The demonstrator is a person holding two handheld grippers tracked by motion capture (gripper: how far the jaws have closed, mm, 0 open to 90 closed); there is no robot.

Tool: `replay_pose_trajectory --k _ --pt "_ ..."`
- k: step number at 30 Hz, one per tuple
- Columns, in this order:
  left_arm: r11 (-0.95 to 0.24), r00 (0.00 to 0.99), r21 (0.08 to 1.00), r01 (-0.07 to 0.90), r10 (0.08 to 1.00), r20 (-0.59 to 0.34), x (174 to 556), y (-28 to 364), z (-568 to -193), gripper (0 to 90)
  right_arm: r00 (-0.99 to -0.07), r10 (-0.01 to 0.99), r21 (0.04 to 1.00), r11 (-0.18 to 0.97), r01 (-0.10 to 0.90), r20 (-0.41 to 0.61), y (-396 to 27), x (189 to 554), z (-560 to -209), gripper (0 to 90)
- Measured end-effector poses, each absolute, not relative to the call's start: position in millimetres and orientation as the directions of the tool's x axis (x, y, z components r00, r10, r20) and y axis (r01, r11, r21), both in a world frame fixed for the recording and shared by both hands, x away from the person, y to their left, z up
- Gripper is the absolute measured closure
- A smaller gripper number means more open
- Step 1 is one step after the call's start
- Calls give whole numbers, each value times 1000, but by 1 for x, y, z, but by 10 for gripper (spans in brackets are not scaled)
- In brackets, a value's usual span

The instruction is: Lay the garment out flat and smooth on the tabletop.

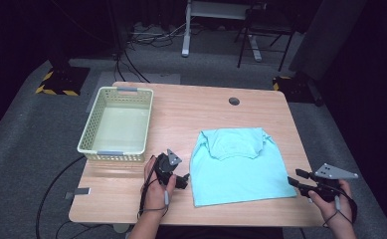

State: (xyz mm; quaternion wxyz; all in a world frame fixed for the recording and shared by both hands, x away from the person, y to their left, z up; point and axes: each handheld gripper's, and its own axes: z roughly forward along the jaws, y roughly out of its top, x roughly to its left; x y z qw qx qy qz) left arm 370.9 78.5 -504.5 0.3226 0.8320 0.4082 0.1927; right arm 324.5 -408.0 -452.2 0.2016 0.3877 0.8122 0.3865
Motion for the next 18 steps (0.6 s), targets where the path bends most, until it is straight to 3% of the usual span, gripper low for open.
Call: replay_pose_trajectory --k 2,4,5,6,8,10,11,15,18 --pt "-433 569 697 571 821 44 369 79 -504 21 -629 777 778 410 476 -25 -404 329 -455 481" --pt "-419 562 704 574 827 34 368 79 -504 158 -634 773 773 414 481 -20 -402 331 -456 468" --pt "-402 551 711 578 834 23 367 79 -502 158 -637 771 771 416 482 -18 -400 333 -457 455" --pt "-408 547 705 580 837 34 366 78 -500 244 -642 766 765 424 486 -17 -398 337 -459 436" --pt "-416 555 714 563 831 46 361 74 -491 139 -663 748 745 451 492 -15 -394 346 -462 366" --pt "-417 567 723 550 823 43 358 69 -483 190 -666 745 736 465 492 -25 -393 352 -465 324" --pt "-418 575 725 547 818 39 357 66 -479 143 -668 743 732 472 491 -31 -393 356 -467 315" --pt "-396 605 730 557 796 -30 355 48 -472 154 -676 737 701 485 523 -5 -392 372 -475 211" --pt "-421 633 744 520 774 -5 355 33 -468 158 -699 715 684 509 523 3 -391 381 -482 171"
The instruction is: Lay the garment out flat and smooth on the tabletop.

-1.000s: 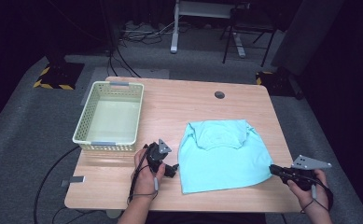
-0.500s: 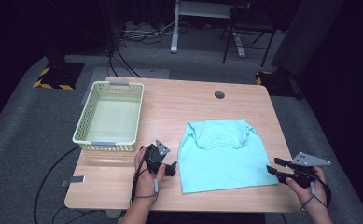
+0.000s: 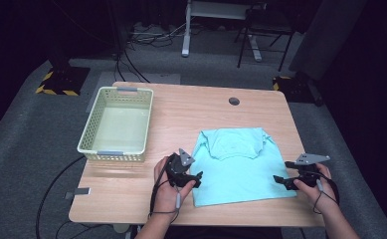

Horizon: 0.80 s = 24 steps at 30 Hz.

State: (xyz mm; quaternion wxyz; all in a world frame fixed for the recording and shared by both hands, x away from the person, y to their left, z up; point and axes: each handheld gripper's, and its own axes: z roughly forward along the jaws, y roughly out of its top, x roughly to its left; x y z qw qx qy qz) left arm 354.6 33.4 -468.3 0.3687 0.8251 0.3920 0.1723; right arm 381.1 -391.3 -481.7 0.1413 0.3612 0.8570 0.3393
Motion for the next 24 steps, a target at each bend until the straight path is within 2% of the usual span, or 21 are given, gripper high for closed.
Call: replay_pose_trajectory --k 3,6,12,17,24 --pt "-418 640 759 499 768 3 357 18 -468 165 -693 721 673 504 540 16 -391 387 -487 163" --pt "-455 665 753 474 746 32 359 7 -472 238 -693 720 663 514 545 12 -392 390 -492 163" --pt "-526 693 686 502 719 43 358 -4 -490 256 -686 728 651 517 555 7 -395 384 -495 154" --pt "-510 717 703 495 697 1 354 2 -501 275 -665 747 642 509 573 1 -396 365 -494 165" --pt "-532 743 714 455 668 24 342 5 -502 275 -619 786 636 479 606 -2 -394 332 -493 202"
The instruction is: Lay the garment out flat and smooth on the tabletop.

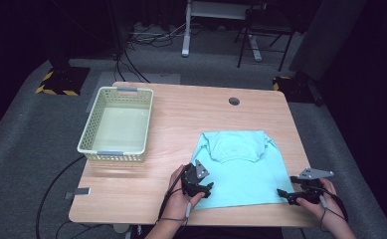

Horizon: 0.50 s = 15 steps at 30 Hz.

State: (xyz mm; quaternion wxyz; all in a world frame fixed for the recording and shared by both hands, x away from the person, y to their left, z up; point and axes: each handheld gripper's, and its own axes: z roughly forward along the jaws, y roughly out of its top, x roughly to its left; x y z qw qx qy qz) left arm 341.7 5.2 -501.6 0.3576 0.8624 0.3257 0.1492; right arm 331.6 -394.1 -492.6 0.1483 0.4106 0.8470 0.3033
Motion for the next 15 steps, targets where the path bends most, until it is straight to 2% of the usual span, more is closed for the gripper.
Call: replay_pose_trajectory --k 8,15 --pt "-569 766 693 443 642 37 328 6 -499 275 -647 763 566 534 628 -2 -384 295 -485 241" --pt "-603 763 672 430 640 86 322 3 -491 281 -650 760 603 515 610 9 -390 291 -482 262"
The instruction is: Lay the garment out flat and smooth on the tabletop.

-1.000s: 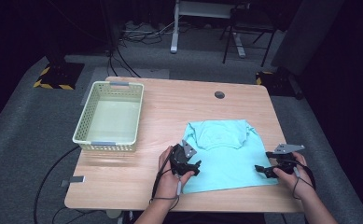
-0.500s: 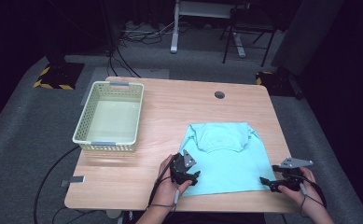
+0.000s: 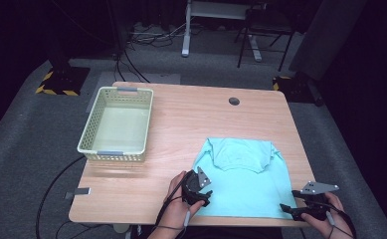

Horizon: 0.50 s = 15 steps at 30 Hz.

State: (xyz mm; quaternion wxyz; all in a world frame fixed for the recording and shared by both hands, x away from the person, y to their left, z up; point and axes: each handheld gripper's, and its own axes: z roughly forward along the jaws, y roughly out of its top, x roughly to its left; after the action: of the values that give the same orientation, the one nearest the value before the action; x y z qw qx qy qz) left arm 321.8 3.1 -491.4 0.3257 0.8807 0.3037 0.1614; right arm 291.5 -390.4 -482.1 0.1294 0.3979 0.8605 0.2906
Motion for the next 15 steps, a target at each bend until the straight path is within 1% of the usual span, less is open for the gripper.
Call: replay_pose_trajectory --k 5,7,15 --pt "-593 763 685 424 641 82 329 -4 -483 280 -649 761 648 493 581 4 -391 300 -473 263" --pt "-587 767 691 421 637 74 333 -9 -478 280 -657 754 653 500 569 -5 -390 307 -469 268" --pt "-600 770 687 411 632 92 354 -24 -467 308 -675 737 675 512 531 -29 -381 337 -458 291"
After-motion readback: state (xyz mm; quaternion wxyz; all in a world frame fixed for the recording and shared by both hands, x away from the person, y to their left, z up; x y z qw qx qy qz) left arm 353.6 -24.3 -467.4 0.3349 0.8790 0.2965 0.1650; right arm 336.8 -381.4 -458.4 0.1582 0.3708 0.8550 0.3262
